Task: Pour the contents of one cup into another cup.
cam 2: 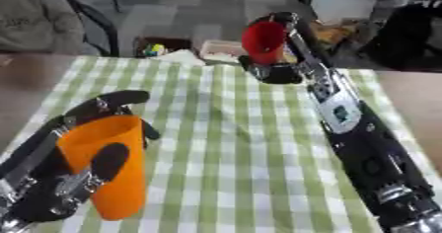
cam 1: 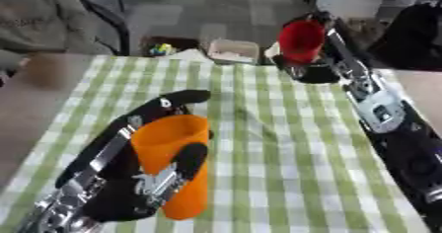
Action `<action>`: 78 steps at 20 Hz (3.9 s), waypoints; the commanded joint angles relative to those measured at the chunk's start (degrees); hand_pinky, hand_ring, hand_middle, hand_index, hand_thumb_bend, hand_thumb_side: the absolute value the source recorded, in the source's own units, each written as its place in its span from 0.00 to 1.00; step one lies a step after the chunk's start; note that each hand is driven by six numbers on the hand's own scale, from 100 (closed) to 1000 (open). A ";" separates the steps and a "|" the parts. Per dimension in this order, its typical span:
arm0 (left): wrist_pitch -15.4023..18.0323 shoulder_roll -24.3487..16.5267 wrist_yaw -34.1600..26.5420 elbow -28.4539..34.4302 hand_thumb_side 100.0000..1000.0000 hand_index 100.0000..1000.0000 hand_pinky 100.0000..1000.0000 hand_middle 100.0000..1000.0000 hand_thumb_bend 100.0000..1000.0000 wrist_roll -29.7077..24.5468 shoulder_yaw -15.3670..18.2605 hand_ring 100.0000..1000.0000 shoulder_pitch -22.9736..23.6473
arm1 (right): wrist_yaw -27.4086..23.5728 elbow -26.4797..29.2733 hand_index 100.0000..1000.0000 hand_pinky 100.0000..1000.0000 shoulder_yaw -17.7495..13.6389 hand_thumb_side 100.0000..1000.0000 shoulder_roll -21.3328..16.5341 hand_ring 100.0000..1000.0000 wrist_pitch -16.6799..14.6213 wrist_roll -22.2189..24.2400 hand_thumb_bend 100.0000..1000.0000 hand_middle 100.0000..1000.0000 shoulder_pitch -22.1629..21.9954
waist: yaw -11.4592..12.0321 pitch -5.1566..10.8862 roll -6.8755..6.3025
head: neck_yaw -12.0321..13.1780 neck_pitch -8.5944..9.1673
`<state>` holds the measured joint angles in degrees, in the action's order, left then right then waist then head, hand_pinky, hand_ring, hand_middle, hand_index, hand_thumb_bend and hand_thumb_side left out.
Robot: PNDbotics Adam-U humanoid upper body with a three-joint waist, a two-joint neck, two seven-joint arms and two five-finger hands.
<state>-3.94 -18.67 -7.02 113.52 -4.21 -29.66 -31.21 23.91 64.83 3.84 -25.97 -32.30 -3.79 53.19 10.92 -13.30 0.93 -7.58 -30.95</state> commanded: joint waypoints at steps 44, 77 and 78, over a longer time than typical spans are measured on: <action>13.74 3.68 23.44 -15.74 0.30 0.85 0.04 0.19 0.00 5.00 -3.61 0.59 -5.79 | 6.26 20.00 0.65 0.38 12.41 0.00 5.93 0.37 -7.74 5.52 0.00 0.00 1.68 | -3.15 2.02 1.96 | 1.17 1.61; 12.49 3.79 21.64 -15.18 0.32 0.85 0.05 0.19 0.00 5.55 -2.18 0.59 -6.08 | 37.70 21.65 0.65 0.58 13.85 0.00 6.20 0.23 -15.44 -13.16 0.00 0.31 1.83 | -2.78 2.06 1.96 | 1.05 1.98; 12.48 3.78 21.62 -15.14 0.32 0.85 0.05 0.19 0.00 5.54 -2.19 0.59 -6.08 | 38.56 21.53 0.65 0.58 13.90 0.00 6.22 0.23 -15.49 -13.83 0.00 0.32 1.81 | -2.76 2.07 1.95 | 1.04 1.98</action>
<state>8.64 -14.99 14.86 97.31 1.24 -32.56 -36.26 60.93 85.40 17.94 -19.25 -47.60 -16.51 53.90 8.14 -12.50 3.01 -6.60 -29.63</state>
